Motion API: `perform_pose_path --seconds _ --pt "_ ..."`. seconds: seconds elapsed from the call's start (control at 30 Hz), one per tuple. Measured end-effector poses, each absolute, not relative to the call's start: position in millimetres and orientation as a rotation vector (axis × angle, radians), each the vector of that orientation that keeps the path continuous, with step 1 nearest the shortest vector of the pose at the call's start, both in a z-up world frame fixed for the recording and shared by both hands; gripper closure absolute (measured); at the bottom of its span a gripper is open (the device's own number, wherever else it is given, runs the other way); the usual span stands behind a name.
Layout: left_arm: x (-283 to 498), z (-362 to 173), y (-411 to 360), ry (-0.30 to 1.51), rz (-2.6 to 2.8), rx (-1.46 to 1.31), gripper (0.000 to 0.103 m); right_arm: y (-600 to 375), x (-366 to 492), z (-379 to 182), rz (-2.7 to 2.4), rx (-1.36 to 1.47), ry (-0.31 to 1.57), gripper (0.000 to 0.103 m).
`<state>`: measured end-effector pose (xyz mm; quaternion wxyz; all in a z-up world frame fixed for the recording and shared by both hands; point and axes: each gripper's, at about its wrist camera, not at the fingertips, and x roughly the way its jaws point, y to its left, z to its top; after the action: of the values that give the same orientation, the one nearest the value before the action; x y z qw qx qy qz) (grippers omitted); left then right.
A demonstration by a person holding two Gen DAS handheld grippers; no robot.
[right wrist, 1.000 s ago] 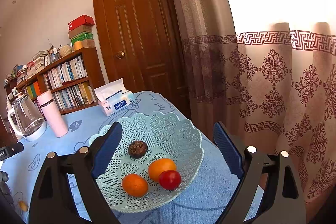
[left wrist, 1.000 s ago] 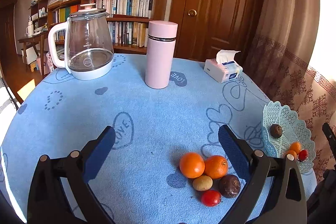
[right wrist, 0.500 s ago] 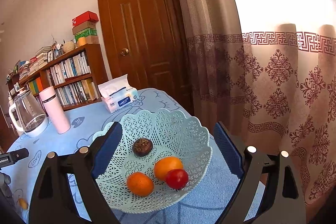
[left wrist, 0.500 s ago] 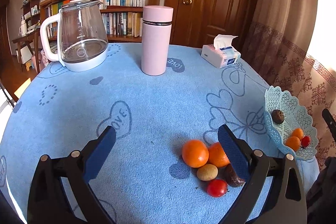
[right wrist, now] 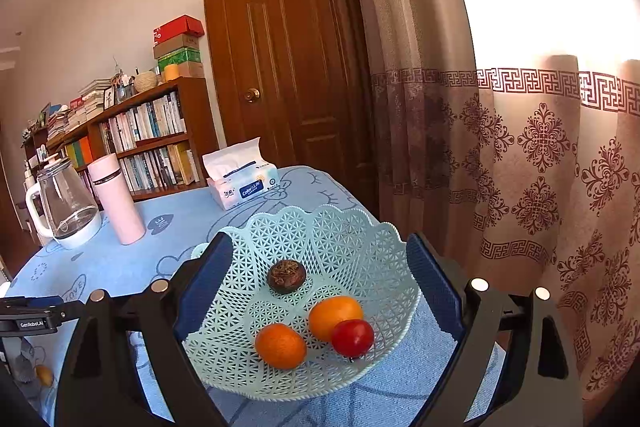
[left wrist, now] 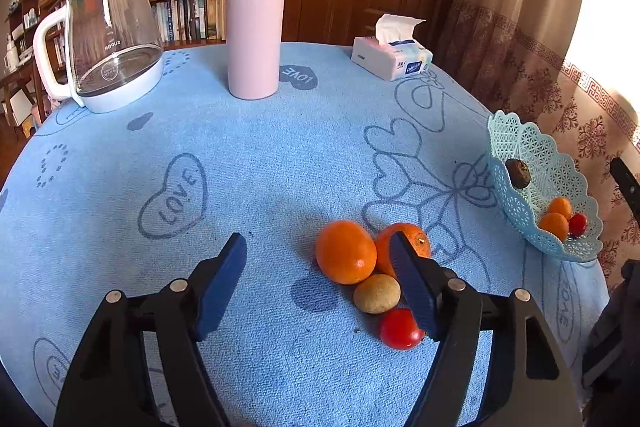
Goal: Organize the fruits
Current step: 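Grasp an orange from the pile with the left tool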
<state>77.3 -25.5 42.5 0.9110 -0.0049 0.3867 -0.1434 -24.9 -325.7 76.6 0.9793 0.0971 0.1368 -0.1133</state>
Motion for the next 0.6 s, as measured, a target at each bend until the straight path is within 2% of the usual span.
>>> perform_pose_path --seconds 0.37,0.53,0.6 --pt "87.4 24.5 -29.9 0.848 -0.336 -0.050 0.047 -309.1 -22.3 74.9 -0.158 0.149 0.302 0.013" --pt "86.3 25.1 -30.2 0.846 -0.392 -0.081 0.066 -297.1 -19.7 76.4 -0.050 0.149 0.344 0.013" --pt "85.5 26.3 -30.3 0.841 -0.389 -0.077 0.066 -292.0 -19.2 78.4 0.023 0.183 0.370 0.013"
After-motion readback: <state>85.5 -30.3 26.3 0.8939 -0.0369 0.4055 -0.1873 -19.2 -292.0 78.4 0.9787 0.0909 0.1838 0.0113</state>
